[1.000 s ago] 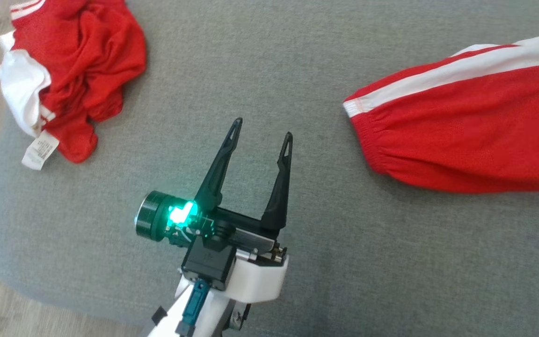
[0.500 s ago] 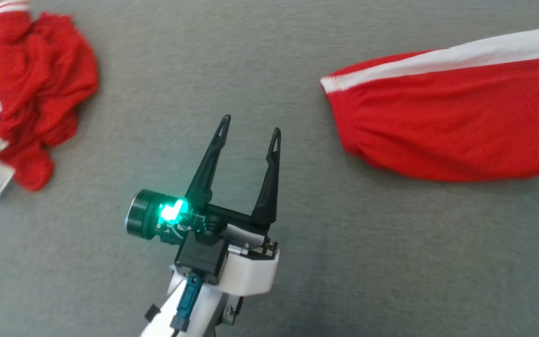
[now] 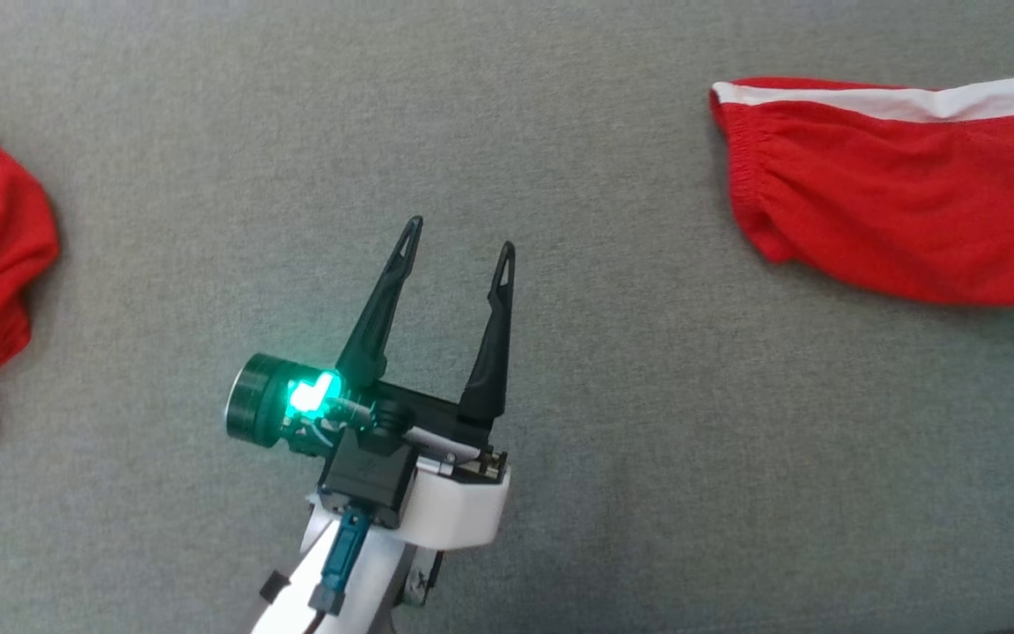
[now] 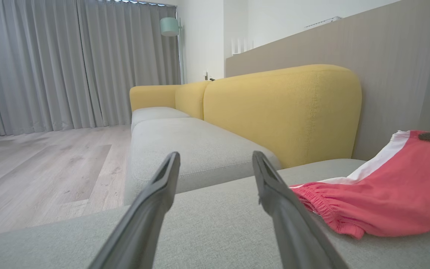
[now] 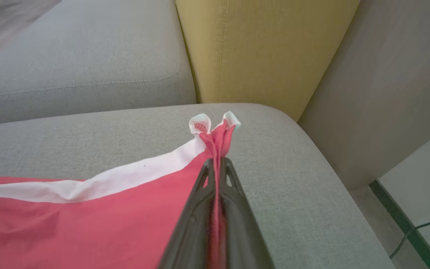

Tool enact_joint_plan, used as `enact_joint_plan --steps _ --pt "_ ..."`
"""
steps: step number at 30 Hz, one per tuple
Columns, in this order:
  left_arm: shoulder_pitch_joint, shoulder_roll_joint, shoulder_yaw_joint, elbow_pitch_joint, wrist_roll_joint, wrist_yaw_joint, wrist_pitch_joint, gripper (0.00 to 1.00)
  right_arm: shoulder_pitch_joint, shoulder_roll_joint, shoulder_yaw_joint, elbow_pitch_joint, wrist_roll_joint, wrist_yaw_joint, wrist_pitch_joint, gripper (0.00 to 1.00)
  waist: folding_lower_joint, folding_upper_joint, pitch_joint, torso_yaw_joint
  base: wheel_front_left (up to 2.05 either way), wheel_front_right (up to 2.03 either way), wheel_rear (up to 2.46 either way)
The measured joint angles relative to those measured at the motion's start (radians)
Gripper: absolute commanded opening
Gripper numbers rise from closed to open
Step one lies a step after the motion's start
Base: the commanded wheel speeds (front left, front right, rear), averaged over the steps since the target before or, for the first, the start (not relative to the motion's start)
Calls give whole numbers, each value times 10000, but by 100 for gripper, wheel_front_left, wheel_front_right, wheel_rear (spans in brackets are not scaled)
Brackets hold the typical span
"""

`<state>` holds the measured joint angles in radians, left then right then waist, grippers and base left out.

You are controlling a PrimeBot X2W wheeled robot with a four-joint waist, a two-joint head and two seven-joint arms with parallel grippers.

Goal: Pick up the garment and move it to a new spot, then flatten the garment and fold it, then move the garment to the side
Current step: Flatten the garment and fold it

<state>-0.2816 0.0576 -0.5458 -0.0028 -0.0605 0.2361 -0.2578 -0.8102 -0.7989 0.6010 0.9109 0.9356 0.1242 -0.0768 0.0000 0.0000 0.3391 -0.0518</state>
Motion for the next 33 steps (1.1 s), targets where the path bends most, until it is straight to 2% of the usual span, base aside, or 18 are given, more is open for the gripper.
enact_joint_plan --steps 6,11,14,17,18,21,23,28,33 --pt "169 -4 25 115 -4 -136 0 100 -58 391 -27 -895 -453 0 -117 0 -1 0 -350 -116 0 0 0" --pt "434 -6 52 217 -27 -173 0 100 -11 863 -178 -2625 -792 -2 161 0 -1 0 -653 -37 0 0 0" --pt "437 -10 102 219 -31 -173 0 100 47 1407 -330 -3430 -1126 -2 499 0 0 0 -728 15 0 0 0" --pt "449 -15 127 230 -31 -174 0 100 220 2240 -516 -4023 -1718 -2 894 0 -1 0 -741 72 0 0 0" --pt "449 -15 127 230 -31 -174 0 100 220 2240 -516 -4023 -1718 -2 894 0 -1 0 -741 72 0 0 0" --pt "449 -21 111 293 -33 -263 0 100 694 3181 -594 -4393 -2213 -2 1329 0 0 0 -716 205 0 0 0" --pt "449 -25 100 320 -40 -265 0 100 1071 3824 -658 -4441 -2508 -2 1616 100 0 0 -700 324 0 0 0" --pt "456 -27 67 403 -230 -280 0 100 1814 4934 -1388 -4527 -3064 -2 1626 100 1 0 -838 603 0 0 0" --pt "924 -35 111 468 -387 -245 0 100 2741 5158 -2974 -4926 -4048 -2 305 100 0 0 -1353 728 0 0 0"
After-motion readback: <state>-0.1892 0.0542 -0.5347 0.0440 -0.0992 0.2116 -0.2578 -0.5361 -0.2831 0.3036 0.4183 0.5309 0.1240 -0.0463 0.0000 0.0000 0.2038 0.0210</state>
